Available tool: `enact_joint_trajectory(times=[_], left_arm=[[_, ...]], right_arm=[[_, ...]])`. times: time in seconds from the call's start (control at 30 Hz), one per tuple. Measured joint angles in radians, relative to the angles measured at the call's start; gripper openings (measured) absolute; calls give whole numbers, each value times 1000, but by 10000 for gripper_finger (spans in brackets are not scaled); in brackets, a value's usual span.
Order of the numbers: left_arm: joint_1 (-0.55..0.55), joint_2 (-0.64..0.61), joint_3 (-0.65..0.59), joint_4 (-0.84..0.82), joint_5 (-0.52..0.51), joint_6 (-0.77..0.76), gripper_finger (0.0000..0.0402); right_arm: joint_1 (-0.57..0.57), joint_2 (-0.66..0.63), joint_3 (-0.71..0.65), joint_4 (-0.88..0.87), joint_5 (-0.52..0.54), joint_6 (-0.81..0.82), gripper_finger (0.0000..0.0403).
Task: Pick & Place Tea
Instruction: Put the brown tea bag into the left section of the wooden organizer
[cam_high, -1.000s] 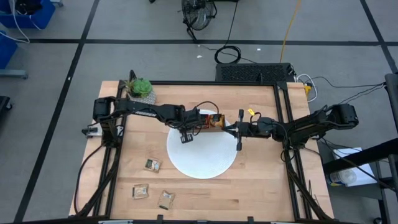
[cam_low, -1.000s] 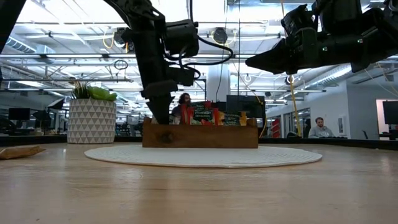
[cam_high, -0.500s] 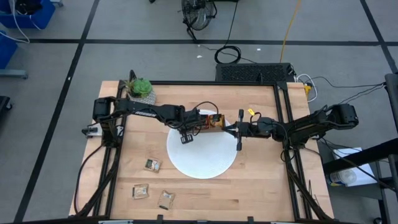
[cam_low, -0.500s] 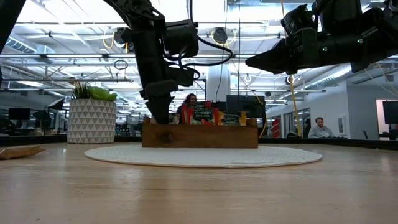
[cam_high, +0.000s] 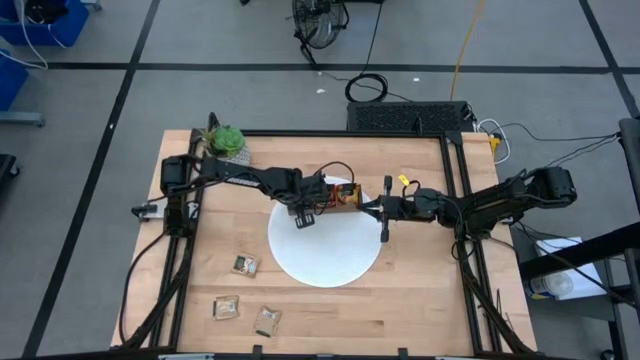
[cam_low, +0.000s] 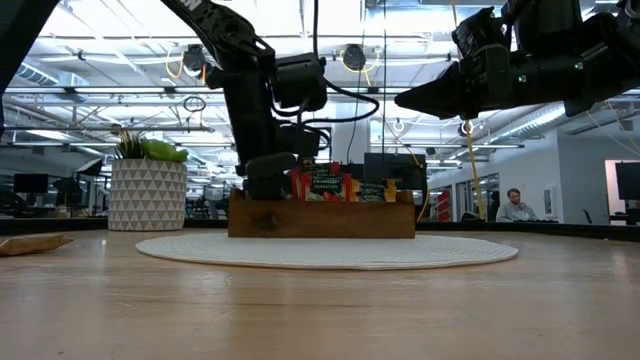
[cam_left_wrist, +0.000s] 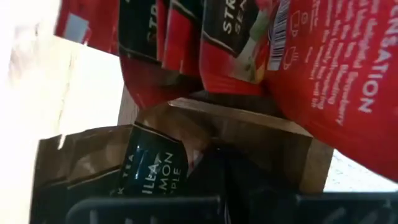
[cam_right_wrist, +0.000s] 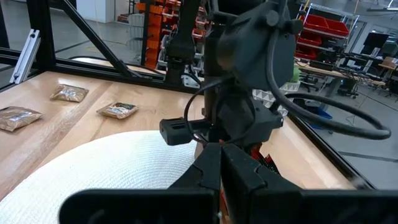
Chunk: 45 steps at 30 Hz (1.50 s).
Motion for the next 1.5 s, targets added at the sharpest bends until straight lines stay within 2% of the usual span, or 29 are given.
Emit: enact_joint_trajectory(times=[0.1, 0.37, 0.67, 0.87, 0.93, 1.1, 1.2, 1.33, 1.5], left_arm=[[-4, 2, -1, 2, -41, -10, 0], [-32, 1, -5, -5, -297, -39, 1], [-79, 3, -7, -6, -454, -9, 6], [-98, 3, 0, -19, -442, 4, 2], [-103, 2, 12, -40, -385, 29, 6], [-116, 0, 33, -64, -170, 167, 3], [-127, -1, 34, -73, -127, 263, 7], [-137, -2, 34, -108, -112, 376, 5], [-142, -11, 55, -117, -187, 342, 12]], right_arm=[[0, 0, 0, 0, 0, 0, 0], [0, 0, 0, 0, 0, 0, 0], [0, 0, 0, 0, 0, 0, 0], [0, 0, 0, 0, 0, 1, 0], [0, 0, 0, 1, 0, 2, 0], [0, 0, 0, 1, 0, 3, 0], [0, 0, 0, 1, -1, 3, 0], [0, 0, 0, 1, -1, 3, 0], [0, 0, 0, 1, -1, 3, 0]])
